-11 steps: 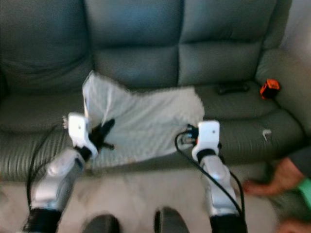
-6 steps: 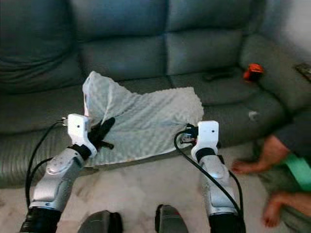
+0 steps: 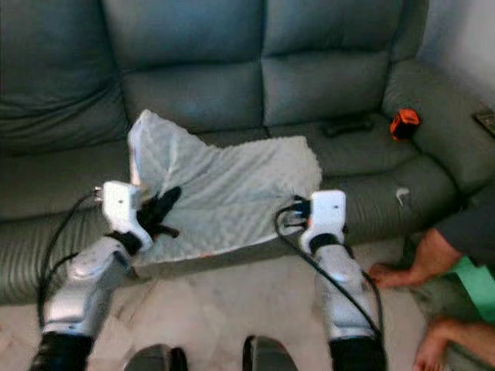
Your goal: Move the pillow to the sofa
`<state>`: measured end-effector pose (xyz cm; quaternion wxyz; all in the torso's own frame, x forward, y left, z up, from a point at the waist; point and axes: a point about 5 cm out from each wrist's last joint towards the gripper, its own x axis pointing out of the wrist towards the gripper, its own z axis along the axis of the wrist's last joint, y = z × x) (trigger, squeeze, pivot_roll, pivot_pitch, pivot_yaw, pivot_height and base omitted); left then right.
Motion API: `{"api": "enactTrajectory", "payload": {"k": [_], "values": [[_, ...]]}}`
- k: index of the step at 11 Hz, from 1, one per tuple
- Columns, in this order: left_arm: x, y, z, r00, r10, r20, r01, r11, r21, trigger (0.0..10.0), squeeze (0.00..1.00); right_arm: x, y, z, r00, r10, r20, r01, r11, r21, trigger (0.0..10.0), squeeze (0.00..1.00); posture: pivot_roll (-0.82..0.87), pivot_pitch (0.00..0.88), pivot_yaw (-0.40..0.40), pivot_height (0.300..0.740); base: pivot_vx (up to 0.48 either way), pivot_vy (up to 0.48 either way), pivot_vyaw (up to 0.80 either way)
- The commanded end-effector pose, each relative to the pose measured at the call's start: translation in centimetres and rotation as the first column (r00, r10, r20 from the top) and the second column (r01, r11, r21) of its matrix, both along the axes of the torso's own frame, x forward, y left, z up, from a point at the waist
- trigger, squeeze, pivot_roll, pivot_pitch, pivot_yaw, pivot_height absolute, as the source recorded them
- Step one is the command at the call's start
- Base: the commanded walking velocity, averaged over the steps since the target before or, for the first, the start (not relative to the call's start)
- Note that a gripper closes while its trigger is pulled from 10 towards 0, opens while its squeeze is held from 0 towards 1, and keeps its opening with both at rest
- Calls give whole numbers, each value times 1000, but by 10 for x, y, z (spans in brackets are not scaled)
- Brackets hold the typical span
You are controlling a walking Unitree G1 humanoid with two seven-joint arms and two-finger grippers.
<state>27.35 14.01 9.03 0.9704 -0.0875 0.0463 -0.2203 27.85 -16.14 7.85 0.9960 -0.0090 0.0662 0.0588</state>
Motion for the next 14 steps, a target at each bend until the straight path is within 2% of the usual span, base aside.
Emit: {"api": "enactTrajectory", "payload": {"k": [1, 5, 8, 10, 14], "values": [[2, -11, 10, 998, -49, 41, 50, 999, -20, 10000, 0, 1, -2, 1, 1000, -7, 2, 7, 1000, -9, 10000, 0, -80, 127, -31, 740, 454, 0, -763], [1, -13, 9, 998, -46, 38, 47, 999, -25, 10000, 0, 0, -1, 2, 1000, -3, 5, 3, 1000, -3, 10000, 0, -86, 133, -30, 740, 448, 0, -113], [7, -7, 4, 999, 43, 21, -44, 999, 28, 10000, 0, 0, 1, 4, 999, 30, 18, -30, 1000, -2, 10000, 0, -85, 136, -36, 740, 0, 0, 0], [7, -7, 4, 998, 54, 22, -55, 998, 38, 10000, 0, 0, 7, 7, 996, 76, 36, -76, 997, -17, 10000, 0, -82, 136, -38, 740, 0, 0, 734], [9, -2, -1, 996, 87, 16, -88, 992, 91, 10000, 0, -1, 10, 7, 996, 87, 36, -87, 996, -7, 10000, 0, -79, 141, -43, 740, 0, 0, 748]]}}
